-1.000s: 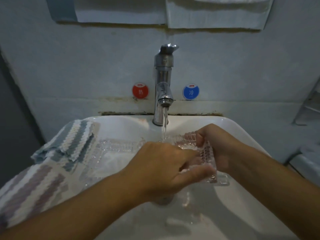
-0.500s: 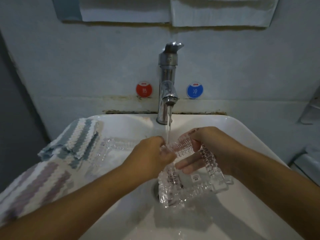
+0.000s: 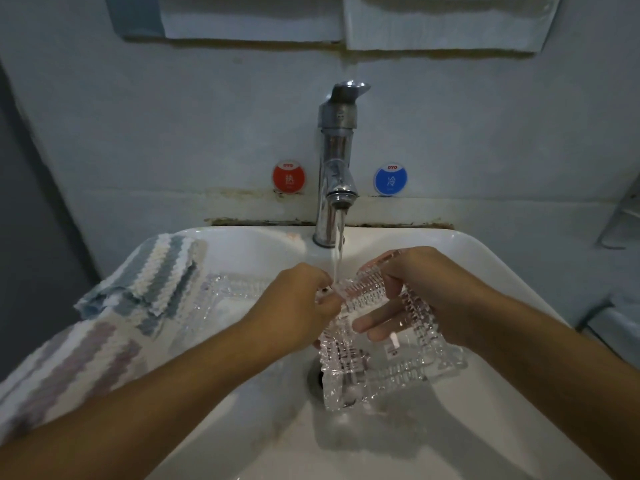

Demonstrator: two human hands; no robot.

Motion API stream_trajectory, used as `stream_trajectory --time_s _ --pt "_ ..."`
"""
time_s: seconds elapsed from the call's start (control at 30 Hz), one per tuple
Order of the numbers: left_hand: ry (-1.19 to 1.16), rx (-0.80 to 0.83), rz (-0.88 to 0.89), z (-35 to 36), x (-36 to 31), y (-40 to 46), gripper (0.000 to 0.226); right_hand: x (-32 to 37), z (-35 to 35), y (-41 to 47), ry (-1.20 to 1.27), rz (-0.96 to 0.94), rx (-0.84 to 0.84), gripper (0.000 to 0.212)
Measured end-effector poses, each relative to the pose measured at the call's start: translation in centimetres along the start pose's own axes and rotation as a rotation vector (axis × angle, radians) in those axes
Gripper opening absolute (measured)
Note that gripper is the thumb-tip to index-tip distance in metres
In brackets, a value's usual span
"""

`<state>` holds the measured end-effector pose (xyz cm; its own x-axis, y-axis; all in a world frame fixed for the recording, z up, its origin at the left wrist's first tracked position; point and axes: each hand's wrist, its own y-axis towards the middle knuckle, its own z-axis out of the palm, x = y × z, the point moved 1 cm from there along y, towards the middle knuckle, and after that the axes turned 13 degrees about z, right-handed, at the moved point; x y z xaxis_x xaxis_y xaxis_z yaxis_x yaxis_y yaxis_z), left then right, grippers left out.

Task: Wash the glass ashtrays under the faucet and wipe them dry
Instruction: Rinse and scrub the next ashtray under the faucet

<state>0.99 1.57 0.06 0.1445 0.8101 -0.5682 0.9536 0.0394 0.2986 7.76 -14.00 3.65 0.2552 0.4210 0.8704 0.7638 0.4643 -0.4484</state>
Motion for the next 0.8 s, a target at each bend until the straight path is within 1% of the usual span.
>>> stream_trajectory --time_s 0.03,0.13,0.2,0.27,0.3,0.33,0.37,0.43,0.47,0.53,0.57,0.6,0.63,0.67,0.73,0.8 --pt "-0.016 -0.001 -0.001 0.2 0.0 0.0 0.034 0.1 0.1 -0.3 0.012 -0.005 0.006 0.017" --pt "-0.098 0.001 -0.039 0.2 -0.3 -0.2 0.024 0.1 0.2 -0.3 0.032 0.005 0.006 0.024" --pt "-0.089 -0.01 -0.033 0.2 -0.2 -0.2 0.027 -0.1 0.2 -0.2 0.031 0.018 0.004 0.026" --pt "-0.064 -0.009 -0.037 0.4 -0.3 -0.2 0.031 -0.1 0.4 -0.4 0.056 0.015 -0.003 0.021" --pt "-0.051 -0.018 -0.032 0.5 -0.4 -0.3 0.027 -0.1 0.4 -0.4 0.072 0.009 -0.012 0.02" --pt "-0.079 -0.031 -0.059 0.4 -0.5 -0.3 0.017 -0.1 0.4 -0.5 0.089 0.0 -0.025 0.019" --pt "-0.137 -0.057 -0.101 0.4 -0.6 -0.4 0.007 0.0 0.3 -0.5 0.107 -0.009 -0.037 0.019" --pt "-0.335 -0.057 -0.263 0.3 -1.2 -0.7 0.022 0.2 0.0 -0.6 0.157 -0.022 -0.052 0.02" --pt "-0.407 -0.009 -0.339 0.2 -1.5 -0.9 0.027 0.3 -0.2 -0.4 0.193 -0.016 -0.058 0.022" --pt "-0.555 0.144 -0.433 0.4 -2.3 -1.5 0.026 0.5 -0.7 -0.2 0.281 0.025 -0.072 0.031" --pt "-0.68 0.203 -0.452 0.7 -2.6 -1.7 0.022 0.6 -1.0 -0.1 0.304 0.031 -0.085 0.033" --pt "-0.797 0.228 -0.459 1.0 -2.8 -1.9 0.017 0.6 -1.1 -0.1 0.314 0.021 -0.103 0.033" --pt "-0.877 0.219 -0.46 1.1 -2.9 -1.9 0.012 0.6 -1.2 -0.1 0.33 0.005 -0.116 0.033" --pt "-0.924 0.193 -0.467 1.1 -2.7 -1.9 0.01 0.5 -1.2 -0.2 0.352 0.001 -0.121 0.037" --pt "-0.988 0.153 -0.494 0.8 -2.5 -1.6 0.013 0.3 -1.1 -0.1 0.396 -0.002 -0.118 0.052" --pt "-1.028 0.149 -0.522 0.5 -2.4 -1.4 0.016 0.3 -0.9 -0.1 0.402 -0.018 -0.109 0.058"
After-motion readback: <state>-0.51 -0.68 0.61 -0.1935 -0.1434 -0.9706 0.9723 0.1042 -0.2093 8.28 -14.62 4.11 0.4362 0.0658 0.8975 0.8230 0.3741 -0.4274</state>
